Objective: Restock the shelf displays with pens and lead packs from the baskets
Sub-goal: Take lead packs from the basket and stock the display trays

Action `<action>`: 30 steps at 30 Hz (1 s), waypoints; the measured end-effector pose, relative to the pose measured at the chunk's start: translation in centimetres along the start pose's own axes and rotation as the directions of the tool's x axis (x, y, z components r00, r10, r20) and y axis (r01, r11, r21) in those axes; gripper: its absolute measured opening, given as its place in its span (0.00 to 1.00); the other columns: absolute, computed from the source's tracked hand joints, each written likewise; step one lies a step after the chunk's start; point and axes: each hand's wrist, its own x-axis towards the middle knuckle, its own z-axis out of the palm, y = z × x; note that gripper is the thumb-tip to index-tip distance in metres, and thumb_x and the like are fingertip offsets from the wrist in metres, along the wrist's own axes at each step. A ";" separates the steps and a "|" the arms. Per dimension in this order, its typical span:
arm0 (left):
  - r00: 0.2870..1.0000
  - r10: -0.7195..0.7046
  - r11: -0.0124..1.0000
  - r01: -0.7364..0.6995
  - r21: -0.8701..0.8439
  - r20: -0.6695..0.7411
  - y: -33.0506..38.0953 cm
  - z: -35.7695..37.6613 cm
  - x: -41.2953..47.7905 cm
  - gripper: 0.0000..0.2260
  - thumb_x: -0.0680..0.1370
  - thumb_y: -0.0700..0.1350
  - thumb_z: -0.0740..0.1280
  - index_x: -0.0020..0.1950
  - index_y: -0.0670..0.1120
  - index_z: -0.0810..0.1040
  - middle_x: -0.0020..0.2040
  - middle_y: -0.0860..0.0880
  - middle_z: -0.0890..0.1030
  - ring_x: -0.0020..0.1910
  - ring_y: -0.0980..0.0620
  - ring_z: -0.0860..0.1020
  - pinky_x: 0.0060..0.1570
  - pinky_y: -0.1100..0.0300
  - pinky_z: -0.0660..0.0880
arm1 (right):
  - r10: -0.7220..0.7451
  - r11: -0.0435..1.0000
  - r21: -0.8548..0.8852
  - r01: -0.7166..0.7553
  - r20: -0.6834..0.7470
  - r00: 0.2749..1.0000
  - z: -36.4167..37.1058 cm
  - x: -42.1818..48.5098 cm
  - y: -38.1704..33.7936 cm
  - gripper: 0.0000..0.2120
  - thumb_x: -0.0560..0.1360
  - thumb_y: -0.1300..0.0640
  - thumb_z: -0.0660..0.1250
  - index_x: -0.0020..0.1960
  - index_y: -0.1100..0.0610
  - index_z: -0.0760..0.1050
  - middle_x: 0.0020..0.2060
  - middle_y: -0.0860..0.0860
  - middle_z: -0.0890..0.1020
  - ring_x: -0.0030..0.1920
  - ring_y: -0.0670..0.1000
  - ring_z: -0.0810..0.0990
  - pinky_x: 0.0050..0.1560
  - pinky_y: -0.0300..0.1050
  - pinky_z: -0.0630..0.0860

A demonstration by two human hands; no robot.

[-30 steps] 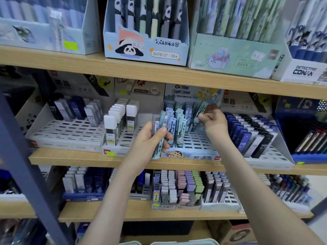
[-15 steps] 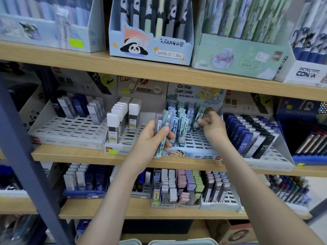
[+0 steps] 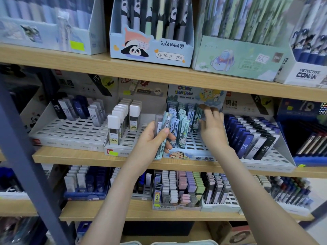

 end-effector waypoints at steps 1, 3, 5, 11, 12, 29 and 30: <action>1.000 -0.002 1.000 0.002 0.000 0.001 0.0 0.0 0.0 0.04 0.82 0.42 0.59 0.54 0.45 0.72 0.40 0.52 0.82 0.34 0.55 0.77 0.35 0.61 0.76 | -0.014 1.000 -0.026 0.014 0.003 1.000 -0.1 -0.1 0.1 0.24 0.78 0.68 0.56 0.73 0.55 0.62 0.67 0.57 0.67 0.64 0.56 0.61 0.63 0.51 0.64; 1.000 -0.004 1.000 0.004 0.002 0.001 0.1 0.1 0.0 0.04 0.82 0.42 0.59 0.54 0.45 0.72 0.40 0.52 0.82 0.34 0.55 0.77 0.35 0.61 0.76 | -0.034 0.996 -0.077 0.035 0.014 0.999 -0.3 -0.3 0.3 0.29 0.76 0.71 0.55 0.74 0.54 0.61 0.66 0.57 0.68 0.63 0.57 0.61 0.63 0.52 0.65; 1.000 -0.004 1.000 0.004 0.005 0.002 0.1 0.1 -0.1 0.04 0.83 0.42 0.59 0.54 0.45 0.72 0.40 0.51 0.81 0.33 0.55 0.77 0.35 0.61 0.76 | -0.054 0.990 -0.133 0.055 0.010 0.998 -0.3 -0.7 0.4 0.31 0.74 0.71 0.56 0.75 0.53 0.59 0.67 0.57 0.67 0.62 0.57 0.61 0.59 0.53 0.68; 1.000 -0.007 1.000 0.007 -0.007 0.007 0.2 0.1 -0.2 0.04 0.83 0.41 0.59 0.53 0.45 0.72 0.40 0.51 0.81 0.33 0.55 0.77 0.34 0.63 0.75 | -0.173 0.969 -0.170 0.178 0.039 0.984 0.1 -0.9 0.2 0.33 0.76 0.67 0.59 0.77 0.54 0.52 0.76 0.53 0.58 0.72 0.56 0.57 0.70 0.50 0.60; 1.000 -0.008 1.000 0.008 -0.012 0.007 0.2 0.1 -0.1 0.04 0.83 0.41 0.58 0.54 0.46 0.72 0.40 0.51 0.81 0.33 0.55 0.77 0.34 0.63 0.75 | -0.168 0.974 -0.146 0.175 0.056 0.984 0.2 -0.8 0.1 0.32 0.77 0.67 0.58 0.78 0.54 0.52 0.76 0.52 0.57 0.74 0.55 0.55 0.72 0.49 0.58; 0.993 -0.111 0.974 0.118 -0.194 0.045 2.6 1.1 -1.1 0.09 0.80 0.48 0.61 0.56 0.45 0.77 0.45 0.49 0.85 0.48 0.51 0.84 0.49 0.57 0.80 | -0.723 0.681 -0.167 0.713 -0.304 0.620 -3.4 -4.9 -4.1 0.21 0.77 0.67 0.64 0.68 0.57 0.68 0.67 0.52 0.68 0.65 0.55 0.67 0.69 0.46 0.62; 0.991 -0.125 0.967 0.133 -0.218 0.050 2.8 1.3 -1.3 0.10 0.81 0.48 0.60 0.56 0.45 0.77 0.44 0.49 0.85 0.47 0.51 0.84 0.48 0.56 0.80 | -0.771 0.627 -0.200 0.753 -0.299 0.562 -3.3 -5.5 -4.3 0.17 0.78 0.66 0.63 0.66 0.57 0.69 0.66 0.52 0.69 0.64 0.54 0.68 0.67 0.45 0.65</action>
